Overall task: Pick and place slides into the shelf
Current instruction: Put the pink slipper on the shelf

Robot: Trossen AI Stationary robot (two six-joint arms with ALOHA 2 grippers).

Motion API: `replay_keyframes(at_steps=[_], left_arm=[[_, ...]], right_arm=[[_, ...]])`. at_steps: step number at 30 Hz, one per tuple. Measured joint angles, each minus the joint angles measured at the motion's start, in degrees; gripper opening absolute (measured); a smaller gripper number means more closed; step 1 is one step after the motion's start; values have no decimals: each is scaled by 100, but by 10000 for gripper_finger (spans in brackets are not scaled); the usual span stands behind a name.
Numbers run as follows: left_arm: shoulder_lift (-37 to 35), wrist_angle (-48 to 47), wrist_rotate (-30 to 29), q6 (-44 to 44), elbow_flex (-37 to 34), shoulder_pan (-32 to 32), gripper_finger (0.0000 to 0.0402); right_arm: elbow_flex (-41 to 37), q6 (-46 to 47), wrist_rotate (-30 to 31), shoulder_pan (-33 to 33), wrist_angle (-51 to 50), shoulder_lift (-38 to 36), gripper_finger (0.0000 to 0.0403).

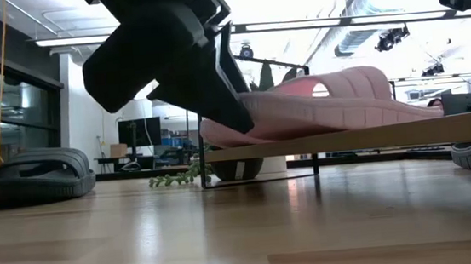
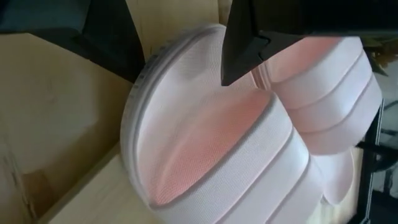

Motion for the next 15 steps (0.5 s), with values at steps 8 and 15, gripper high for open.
replay_keyframes(at_steps=[8,15], left_arm=[[-248,22,97,-71,0,15,198],[-389,-76,626,-330,2,235,198]], right_arm=[[0,-2,-37,0,-5,0,119],[0,-36,-41,0,-9,0,119]])
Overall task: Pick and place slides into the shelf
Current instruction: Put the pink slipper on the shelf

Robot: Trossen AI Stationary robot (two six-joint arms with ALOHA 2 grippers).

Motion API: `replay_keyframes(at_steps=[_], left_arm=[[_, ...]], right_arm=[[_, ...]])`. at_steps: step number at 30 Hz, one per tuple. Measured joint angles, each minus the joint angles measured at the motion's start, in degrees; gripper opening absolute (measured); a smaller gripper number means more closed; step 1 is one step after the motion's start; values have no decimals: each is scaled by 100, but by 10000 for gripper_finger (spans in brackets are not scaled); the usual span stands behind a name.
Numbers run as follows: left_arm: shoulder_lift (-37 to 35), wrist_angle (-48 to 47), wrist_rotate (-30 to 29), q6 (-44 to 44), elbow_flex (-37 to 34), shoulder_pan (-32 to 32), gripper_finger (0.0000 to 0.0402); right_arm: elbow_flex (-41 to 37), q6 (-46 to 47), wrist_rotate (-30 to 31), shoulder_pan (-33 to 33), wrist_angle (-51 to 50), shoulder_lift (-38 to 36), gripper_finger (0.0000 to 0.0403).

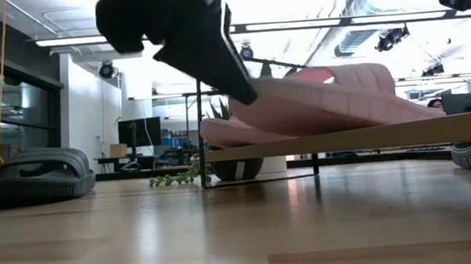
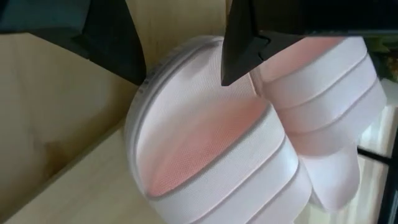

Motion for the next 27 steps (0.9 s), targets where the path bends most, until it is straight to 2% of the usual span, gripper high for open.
replay_keyframes(at_steps=[14,20,24,27], left_arm=[[2,-553,38,-88,0,-10,198],[-285,-657,87,-80,0,-102,198],[-629,-705,260,-158,-1,-178,198],[-935,-679,259,-347,0,-269,198]], right_arm=[[0,-12,-134,0,-3,0,119],[0,6,-298,0,-7,0,119],[0,295,-520,0,-91,0,119],[0,957,-630,0,-376,10,119]])
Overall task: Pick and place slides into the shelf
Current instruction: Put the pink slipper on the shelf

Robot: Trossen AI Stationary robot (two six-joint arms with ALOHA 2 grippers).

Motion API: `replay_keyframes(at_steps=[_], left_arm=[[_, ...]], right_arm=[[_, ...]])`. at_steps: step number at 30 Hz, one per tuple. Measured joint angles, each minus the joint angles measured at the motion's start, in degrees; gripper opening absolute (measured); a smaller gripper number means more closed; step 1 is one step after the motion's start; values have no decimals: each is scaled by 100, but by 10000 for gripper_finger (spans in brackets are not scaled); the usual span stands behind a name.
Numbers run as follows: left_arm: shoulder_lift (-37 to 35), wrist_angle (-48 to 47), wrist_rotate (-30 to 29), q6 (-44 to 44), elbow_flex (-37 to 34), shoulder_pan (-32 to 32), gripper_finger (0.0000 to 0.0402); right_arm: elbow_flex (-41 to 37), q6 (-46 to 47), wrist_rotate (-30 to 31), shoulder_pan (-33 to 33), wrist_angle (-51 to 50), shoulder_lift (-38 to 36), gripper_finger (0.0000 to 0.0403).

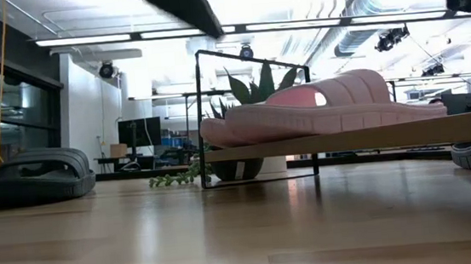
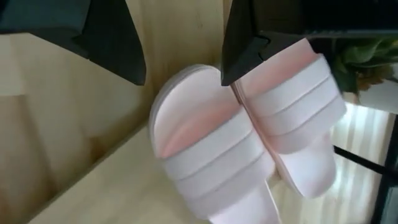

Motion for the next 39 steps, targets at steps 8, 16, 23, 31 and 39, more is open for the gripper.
replay_keyframes(at_steps=[8,16,23,31,39], left_arm=[[-727,-375,-10,-662,0,-305,198],[-1219,-537,6,-753,0,-598,198],[-1666,-1167,-97,-1365,0,-607,198],[-2105,-1780,-167,-1390,0,-607,198],[-2577,-2121,-621,-1370,-2,-604,197]], right_arm=[[-2,1840,-568,2,-1310,452,119],[-2,2298,-1033,2,-872,826,121],[-136,2441,-1235,-67,-191,1238,162],[-1625,2493,-2020,-690,1564,779,189],[-2313,2846,-2614,-1227,1520,251,189]])
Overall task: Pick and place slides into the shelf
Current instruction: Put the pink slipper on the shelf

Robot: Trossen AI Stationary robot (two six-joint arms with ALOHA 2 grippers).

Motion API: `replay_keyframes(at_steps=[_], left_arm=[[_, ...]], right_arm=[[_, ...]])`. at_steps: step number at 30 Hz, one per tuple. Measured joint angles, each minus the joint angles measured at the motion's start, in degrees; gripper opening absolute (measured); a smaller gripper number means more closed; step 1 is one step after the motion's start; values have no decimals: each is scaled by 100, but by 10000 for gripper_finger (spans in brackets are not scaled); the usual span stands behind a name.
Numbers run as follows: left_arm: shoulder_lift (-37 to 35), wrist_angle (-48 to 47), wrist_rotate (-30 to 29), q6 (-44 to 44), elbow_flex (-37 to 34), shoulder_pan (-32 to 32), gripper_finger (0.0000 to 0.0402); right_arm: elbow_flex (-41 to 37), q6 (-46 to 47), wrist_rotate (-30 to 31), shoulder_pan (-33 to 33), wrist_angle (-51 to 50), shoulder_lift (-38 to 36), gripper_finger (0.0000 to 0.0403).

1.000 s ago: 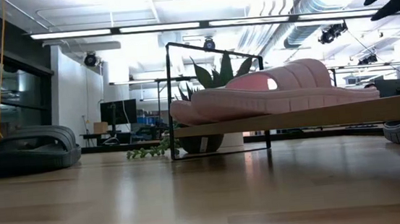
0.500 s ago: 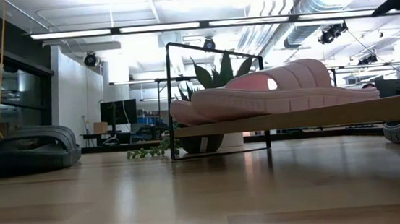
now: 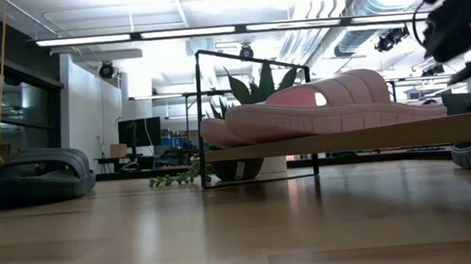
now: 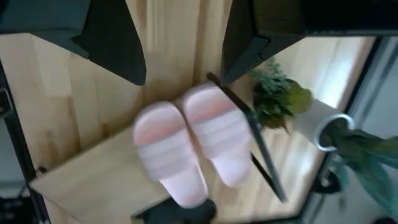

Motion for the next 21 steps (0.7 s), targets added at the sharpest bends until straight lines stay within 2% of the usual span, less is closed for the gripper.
replay_keyframes(at_steps=[4,10,16,21], left_arm=[[-197,-28,-260,37,1,0,197],[-435,-420,-300,65,0,2,198],[-492,-512,-387,6,0,4,198],[-492,-461,-541,-21,2,4,198]], right_arm=[[-282,47,2,-182,381,-13,188],[-533,-2,54,-422,689,81,188],[-637,-228,-38,-656,756,120,188],[-841,-279,-216,-793,1255,133,188]])
